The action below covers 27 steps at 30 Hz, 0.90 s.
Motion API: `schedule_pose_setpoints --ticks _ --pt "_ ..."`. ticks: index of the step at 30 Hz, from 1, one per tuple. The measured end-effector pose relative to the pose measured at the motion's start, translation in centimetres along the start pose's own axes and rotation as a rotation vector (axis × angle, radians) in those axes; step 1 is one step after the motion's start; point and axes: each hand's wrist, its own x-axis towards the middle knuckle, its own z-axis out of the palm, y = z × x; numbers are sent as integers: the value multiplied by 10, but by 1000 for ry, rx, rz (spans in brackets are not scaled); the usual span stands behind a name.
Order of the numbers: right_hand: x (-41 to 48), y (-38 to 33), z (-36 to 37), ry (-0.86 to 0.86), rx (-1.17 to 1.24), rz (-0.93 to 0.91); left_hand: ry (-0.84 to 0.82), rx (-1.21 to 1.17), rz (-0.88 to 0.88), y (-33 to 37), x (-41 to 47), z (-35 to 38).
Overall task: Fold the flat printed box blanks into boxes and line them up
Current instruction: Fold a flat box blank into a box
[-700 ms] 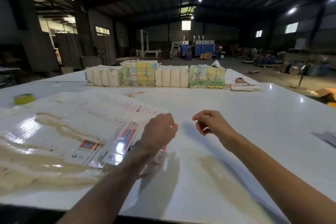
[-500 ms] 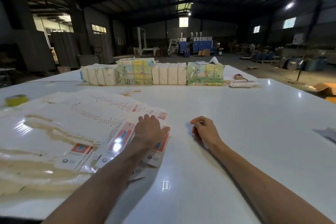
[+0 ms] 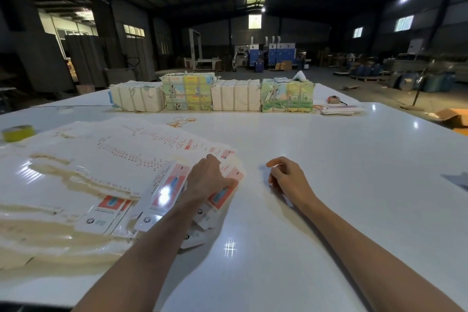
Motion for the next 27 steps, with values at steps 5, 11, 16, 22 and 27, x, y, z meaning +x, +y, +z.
schedule_pose_setpoints --ticks 5,11,16,22,27 --pt "-9 -18 2 5 -39 -129 50 -680 70 18 -11 -12" --pt "-22 -48 21 6 162 -201 87 -990 195 51 -27 2" --pt "-34 -49 32 58 155 -249 94 -1088 218 60 -32 19" --pt "-34 -45 30 48 163 -227 76 -1158 271 69 -43 25" --pt "-34 -49 24 -34 190 -249 53 -1176 356 68 -44 14"
